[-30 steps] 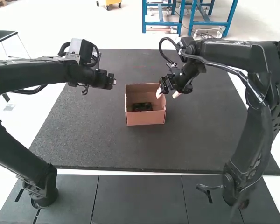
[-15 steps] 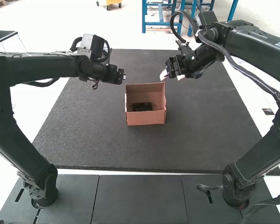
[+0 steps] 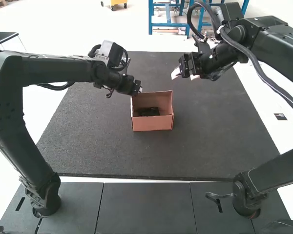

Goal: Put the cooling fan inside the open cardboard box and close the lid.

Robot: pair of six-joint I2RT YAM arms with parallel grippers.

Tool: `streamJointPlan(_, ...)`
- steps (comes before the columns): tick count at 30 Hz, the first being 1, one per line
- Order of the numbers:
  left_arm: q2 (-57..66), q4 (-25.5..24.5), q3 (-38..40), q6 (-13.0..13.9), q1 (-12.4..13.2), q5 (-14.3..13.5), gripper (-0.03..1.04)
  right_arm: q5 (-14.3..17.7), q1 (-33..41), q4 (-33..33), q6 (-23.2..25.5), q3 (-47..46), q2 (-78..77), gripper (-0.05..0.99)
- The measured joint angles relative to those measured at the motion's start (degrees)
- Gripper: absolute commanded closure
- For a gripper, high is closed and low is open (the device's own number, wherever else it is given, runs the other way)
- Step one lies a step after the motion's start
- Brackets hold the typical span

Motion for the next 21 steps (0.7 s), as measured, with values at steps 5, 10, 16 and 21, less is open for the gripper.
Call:
streamJointPlan(5, 0.28, -1.55, -0.04, 0.00, -0.55, 1.16, 0.06, 0.00, 0.00, -0.50, 0.24, -0.04, -0.04, 0.10)
streamJointPlan(10, 0.33, -1.20, -2.21, -0.22, -0.76, 2.14, 0.06, 0.00, 0.00, -0.63, 0.59, -0.07, -0.04, 0.10)
streamJointPlan(16, 0.33, 0.52, -8.13, -1.11, -0.76, 2.38, 0.06, 0.00, 0.00, -1.16, 0.68, -0.07, -0.04, 0.10)
streamJointPlan(21, 0.33, 4.07, -10.73, -1.51, -0.76, 2.38, 0.06, 0.00, 0.00, -1.40, 0.83, -0.15, -0.04, 0.10)
